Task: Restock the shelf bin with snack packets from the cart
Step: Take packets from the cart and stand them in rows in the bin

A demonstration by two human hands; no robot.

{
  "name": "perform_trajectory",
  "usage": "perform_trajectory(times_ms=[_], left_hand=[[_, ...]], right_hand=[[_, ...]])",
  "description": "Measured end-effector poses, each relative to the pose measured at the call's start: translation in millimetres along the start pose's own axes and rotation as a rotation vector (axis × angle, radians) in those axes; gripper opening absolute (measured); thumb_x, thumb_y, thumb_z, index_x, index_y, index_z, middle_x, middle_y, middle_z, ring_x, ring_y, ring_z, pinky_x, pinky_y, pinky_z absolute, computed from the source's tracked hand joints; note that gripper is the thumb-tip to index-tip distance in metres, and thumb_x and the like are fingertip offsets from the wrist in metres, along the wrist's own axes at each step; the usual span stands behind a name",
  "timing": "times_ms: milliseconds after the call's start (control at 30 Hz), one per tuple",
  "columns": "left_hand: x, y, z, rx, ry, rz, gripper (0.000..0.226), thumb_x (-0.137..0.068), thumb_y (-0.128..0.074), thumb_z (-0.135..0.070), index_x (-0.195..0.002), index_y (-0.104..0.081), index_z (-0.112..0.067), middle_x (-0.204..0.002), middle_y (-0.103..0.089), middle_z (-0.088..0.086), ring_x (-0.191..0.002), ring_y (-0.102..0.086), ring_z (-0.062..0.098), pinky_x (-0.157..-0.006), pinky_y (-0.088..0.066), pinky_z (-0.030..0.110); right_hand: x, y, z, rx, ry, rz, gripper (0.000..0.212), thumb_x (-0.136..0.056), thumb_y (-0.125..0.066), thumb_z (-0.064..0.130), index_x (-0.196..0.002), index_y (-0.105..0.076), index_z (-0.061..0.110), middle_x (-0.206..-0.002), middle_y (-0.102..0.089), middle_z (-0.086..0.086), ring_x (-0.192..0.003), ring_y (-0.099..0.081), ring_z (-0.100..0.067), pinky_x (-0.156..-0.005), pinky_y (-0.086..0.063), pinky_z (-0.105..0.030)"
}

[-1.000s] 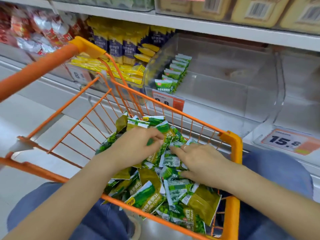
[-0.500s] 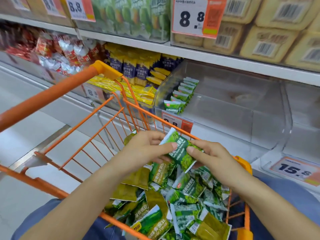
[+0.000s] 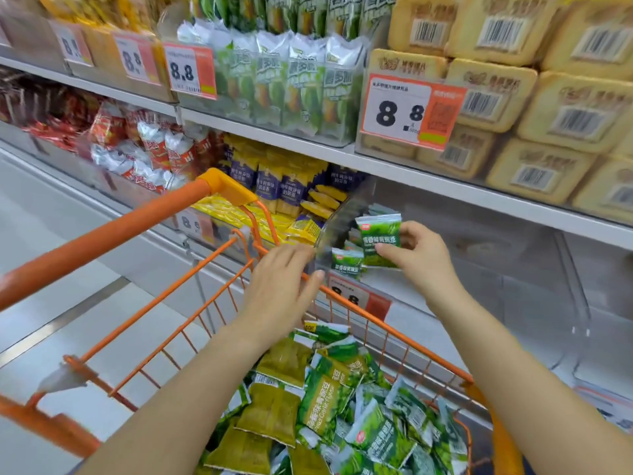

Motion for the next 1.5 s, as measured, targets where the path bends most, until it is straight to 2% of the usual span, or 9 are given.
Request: perform_trajectory(times_ms=[267,333,467,800,1000,1133,1300,1367,1500], left_hand=[[3.5,-27.4,16.8,-0.114,-0.004,0.106,0.052,-0.1,-0.037,-0.048,-0.142,-0.042,-0.017,-0.147,-0.039,-0.001,-0.144,-0.02,0.017,-0.117,-0.013,0.032],[3.7,-29.0,18.8,-0.106,-0.002,0.109,0.052,-0.1,-0.037,-0.048,-0.142,-0.041,-0.017,-0.148,-0.039,-0.001,-0.144,-0.018,0.017,-0.117,-0.013,0.033],[3.5,-29.8,18.3,-0.107,-0.006,0.098,0.052,-0.1,-0.037,-0.047,-0.141,-0.043,-0.017,-0.147,-0.04,-0.001,-0.144,-0.019,0.017,-0.117,-0.012,0.032],[4.1,-30.7,19.0,-0.08,-0.007,0.08,0.049,-0.1,-0.04,-0.045,-0.138,-0.045,-0.016,-0.145,-0.043,0.001,-0.144,-0.021,0.019,-0.117,-0.016,0.035],[4.5,-31.4,19.9,-0.078,-0.008,0.094,0.05,-0.1,-0.038,-0.046,-0.139,-0.044,-0.016,-0.146,-0.041,0.0,-0.144,-0.02,0.018,-0.118,-0.015,0.035],[2.7,-23.2,15.3,-0.054,-0.028,0.081,0.047,-0.099,-0.045,-0.04,-0.138,-0.046,-0.013,-0.141,-0.045,0.003,-0.138,-0.029,0.02,-0.113,-0.021,0.033],[4.2,7.2,0.4,0.086,0.028,-0.032,0.019,-0.098,-0.049,-0.034,-0.096,-0.063,-0.02,-0.083,-0.063,-0.007,-0.081,-0.057,0.014,-0.068,-0.044,0.031],[8.5,7.4,2.8,-0.099,0.08,0.12,0.022,-0.097,-0.049,-0.038,-0.087,-0.062,-0.023,-0.074,-0.062,-0.008,-0.073,-0.059,0.015,-0.057,-0.04,0.029],[20.2,-12.2,15.4,-0.295,0.053,0.519,0.029,-0.092,-0.056,-0.044,-0.117,-0.061,-0.03,-0.117,-0.064,-0.008,-0.106,-0.06,0.016,-0.077,-0.049,0.03]], right_hand=[[-39.4,-64.2,-42.9,0.369,-0.233,0.309,0.023,-0.084,-0.07,0.018,-0.102,-0.057,0.01,-0.09,-0.056,-0.009,-0.085,-0.055,-0.027,-0.067,-0.036,-0.031],[-42.7,-71.3,-46.6,0.5,-0.211,0.342,0.013,-0.085,-0.068,0.014,-0.084,-0.055,0.011,-0.08,-0.051,-0.006,-0.073,-0.052,-0.022,-0.06,-0.032,-0.028],[-49.0,-73.1,-50.1,0.734,-0.147,0.335,0.05,-0.085,-0.066,0.016,-0.056,-0.025,0.017,-0.055,-0.021,-0.002,-0.052,-0.022,-0.016,-0.049,-0.018,-0.029],[-56.6,-69.7,-41.2,1.017,0.029,0.242,0.05,-0.084,-0.065,0.05,-0.059,-0.038,0.016,-0.057,-0.041,0.001,-0.053,-0.039,-0.015,-0.044,-0.026,-0.026],[-54.2,-70.4,-57.4,0.742,-0.075,0.352,0.042,-0.084,-0.067,0.044,-0.064,-0.048,0.013,-0.06,-0.043,-0.005,-0.055,-0.042,-0.019,-0.051,-0.034,-0.031],[-30.7,-44.6,-30.6,0.847,0.025,0.178,0.027,-0.092,-0.056,0.04,-0.101,-0.068,0.017,-0.087,-0.07,-0.004,-0.075,-0.063,-0.024,-0.061,-0.051,-0.032],[40.9,-27.0,7.6,0.536,0.268,-0.023,0.016,-0.093,-0.055,0.031,-0.096,-0.069,0.025,-0.078,-0.069,0.009,-0.075,-0.065,-0.016,-0.068,-0.052,-0.032],[60.8,-35.1,4.5,0.432,0.311,0.091,0.013,-0.092,-0.058,0.031,-0.093,-0.07,0.027,-0.069,-0.066,0.013,-0.068,-0.063,-0.01,-0.063,-0.049,-0.026],[76.9,-51.9,-0.4,0.452,0.486,0.184,0.02,-0.087,-0.055,0.036,-0.091,-0.073,0.028,-0.057,-0.049,0.021,-0.053,-0.051,-0.003,-0.05,-0.033,-0.014]])
Point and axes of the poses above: each hand's wrist, its own x-axis away from the middle knuckle, its own y-axis out of the back of the hand, z = x × y, the point moved 5 cm from there along -x, towards the middle knuckle
